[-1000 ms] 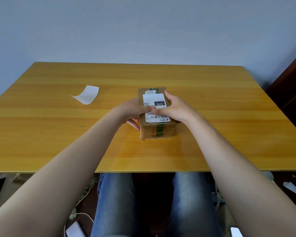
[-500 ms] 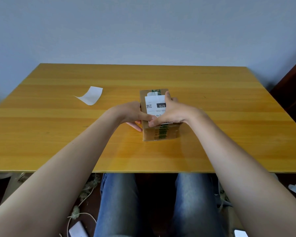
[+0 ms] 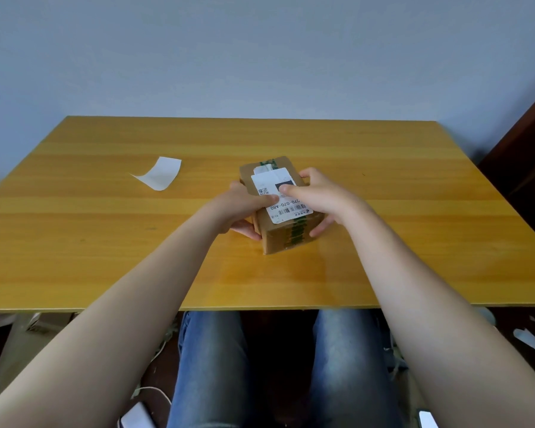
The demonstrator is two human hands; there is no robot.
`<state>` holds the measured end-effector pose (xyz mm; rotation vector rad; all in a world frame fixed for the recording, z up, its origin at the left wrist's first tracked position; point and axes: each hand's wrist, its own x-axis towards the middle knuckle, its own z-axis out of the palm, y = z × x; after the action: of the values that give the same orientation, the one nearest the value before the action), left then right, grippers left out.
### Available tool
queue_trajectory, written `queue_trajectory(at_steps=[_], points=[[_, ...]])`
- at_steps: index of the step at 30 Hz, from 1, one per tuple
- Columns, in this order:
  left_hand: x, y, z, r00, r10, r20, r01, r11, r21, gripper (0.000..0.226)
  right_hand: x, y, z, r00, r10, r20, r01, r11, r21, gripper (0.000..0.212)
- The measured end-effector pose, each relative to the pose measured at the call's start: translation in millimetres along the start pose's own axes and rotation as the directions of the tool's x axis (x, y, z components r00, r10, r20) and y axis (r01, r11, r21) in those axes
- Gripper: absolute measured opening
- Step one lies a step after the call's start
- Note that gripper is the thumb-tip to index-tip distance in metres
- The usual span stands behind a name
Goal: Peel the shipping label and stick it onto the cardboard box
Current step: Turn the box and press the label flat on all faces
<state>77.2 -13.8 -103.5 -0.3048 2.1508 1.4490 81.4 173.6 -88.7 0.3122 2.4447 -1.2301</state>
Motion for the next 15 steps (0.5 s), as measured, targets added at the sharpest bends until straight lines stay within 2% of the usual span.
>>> queue_trajectory(at_steps=[3,5,7,9,11,15], points=[[-1.6,2.4,-2.1,0.999,-0.006,-0.051,0.007,1.0,0.021,0.122,6.6,1.2,0.0,0.997,-0.044,-0.067,0.048,0.997,0.055,0.056],[-0.6,1.8,-5.9,0.99,0.033,-0.14,-0.02,0.996,0.091,0.142,9.6,4.4,2.3,0.994,-0.069,-0.083,0.074,0.995,0.067,0.049],[1.7,1.4,-8.0,0.966,0.108,-0.235,-0.077,0.988,0.137,0.14,11.0,7.1,6.9,0.992,-0.085,-0.093,0.092,0.993,0.073,0.045],[5.0,1.9,-8.0,0.948,0.148,-0.28,-0.114,0.984,0.134,0.127,12.1,8.6,12.6,0.994,-0.064,-0.086,0.071,0.994,0.083,0.047],[7.1,3.5,-6.6,0.941,0.153,-0.302,-0.121,0.985,0.124,0.116,12.8,7.5,18.3,0.997,-0.034,-0.07,0.04,0.995,0.091,0.055],[12.4,6.5,-4.8,0.937,0.136,-0.321,-0.09,0.984,0.153,0.11,13.3,0.8,23.2,0.998,-0.023,-0.065,0.028,0.996,0.083,0.067]])
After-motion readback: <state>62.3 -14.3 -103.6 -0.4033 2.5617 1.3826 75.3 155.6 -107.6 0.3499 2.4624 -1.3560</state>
